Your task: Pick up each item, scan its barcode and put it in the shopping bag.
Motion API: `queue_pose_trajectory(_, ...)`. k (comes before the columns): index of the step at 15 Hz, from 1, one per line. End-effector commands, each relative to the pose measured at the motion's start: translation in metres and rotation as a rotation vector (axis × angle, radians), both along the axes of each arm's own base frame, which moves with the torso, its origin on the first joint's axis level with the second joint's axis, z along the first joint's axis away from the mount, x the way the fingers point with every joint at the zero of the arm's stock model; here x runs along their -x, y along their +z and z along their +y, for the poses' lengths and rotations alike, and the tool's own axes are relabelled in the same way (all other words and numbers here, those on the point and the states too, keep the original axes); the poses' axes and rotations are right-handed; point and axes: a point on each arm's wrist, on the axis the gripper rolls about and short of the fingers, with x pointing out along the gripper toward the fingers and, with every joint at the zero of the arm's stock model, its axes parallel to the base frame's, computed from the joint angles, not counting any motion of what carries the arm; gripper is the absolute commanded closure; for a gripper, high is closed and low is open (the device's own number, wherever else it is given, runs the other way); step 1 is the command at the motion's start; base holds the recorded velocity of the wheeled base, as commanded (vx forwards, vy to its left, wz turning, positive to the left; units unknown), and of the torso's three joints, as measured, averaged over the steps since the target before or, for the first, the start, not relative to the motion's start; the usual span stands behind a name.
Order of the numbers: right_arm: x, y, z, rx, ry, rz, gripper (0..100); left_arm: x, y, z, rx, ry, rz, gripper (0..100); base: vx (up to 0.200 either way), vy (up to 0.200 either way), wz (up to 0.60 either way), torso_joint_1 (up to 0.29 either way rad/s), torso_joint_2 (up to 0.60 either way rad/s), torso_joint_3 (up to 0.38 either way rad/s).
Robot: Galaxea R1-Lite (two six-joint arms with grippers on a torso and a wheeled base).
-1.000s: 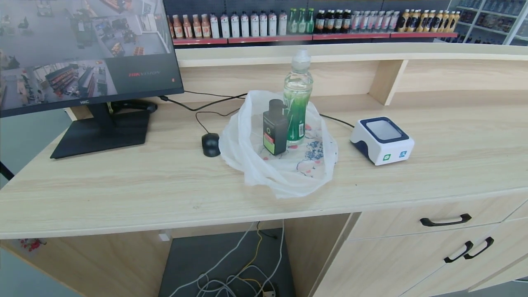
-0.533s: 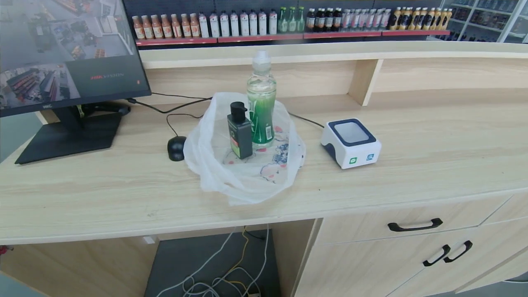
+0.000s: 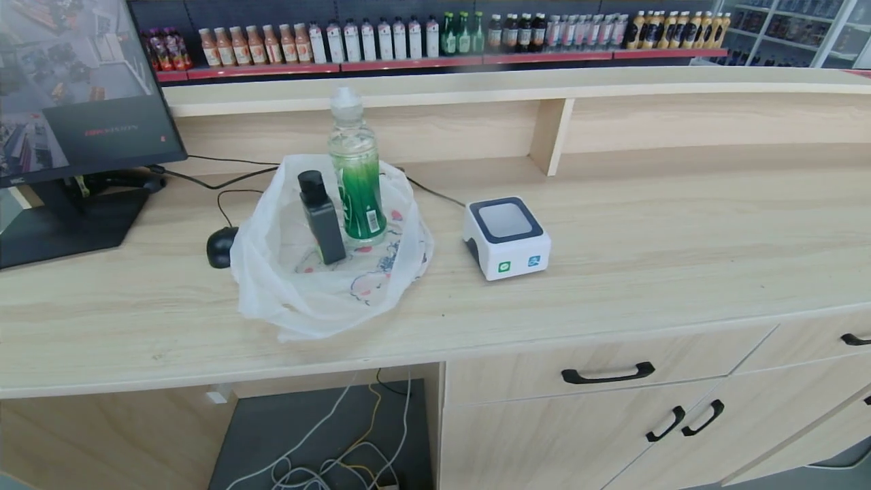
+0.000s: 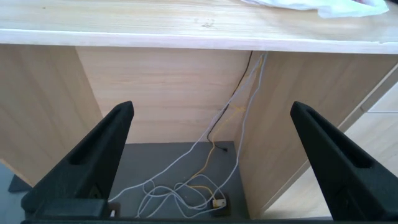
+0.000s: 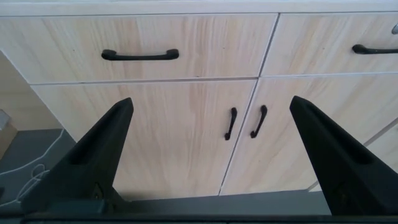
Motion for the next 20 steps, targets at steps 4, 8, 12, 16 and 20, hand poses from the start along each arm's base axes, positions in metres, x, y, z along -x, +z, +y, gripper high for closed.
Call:
queue_pose_trajectory(4, -0.0001, 0.0, 0.0, 0.0, 0.001, 0.001, 0, -0.0001, 0.0, 0.0, -0.002, 0.0, 0.002, 0, 0.0, -0.2, 0.0, 0.004, 0.0, 0.004)
queue_pose_trajectory(8, -0.0001, -0.0001, 0.0, 0.0, 0.001, 0.003, 0, 0.0, 0.0, 0.0, -0.003, 0.0, 0.0, 0, 0.0, -0.05, 0.0, -0.001, 0.0, -0.002)
queue_pose_trajectory(12, -0.0001, 0.0, 0.0, -0.002, 0.001, 0.001, 0, 0.0, 0.0, 0.0, -0.003, 0.0, 0.0, 0, 0.0, 0.0, 0.0, 0.0, 0.0, 0.0)
queue_pose_trajectory(16, -0.0001, 0.0, 0.0, 0.0, 0.001, 0.001, 0, -0.0001, 0.0, 0.0, -0.003, 0.0, 0.002, 0, 0.0, 0.0, 0.0, 0.0, 0.0, 0.0)
queue_pose_trajectory(20, -0.0001, -0.0001, 0.0, -0.005, 0.001, 0.003, 0, 0.0, 0.0, 0.0, -0.003, 0.0, 0.0, 0, 0.0, 0.0, 0.0, 0.0, 0.0, 0.0)
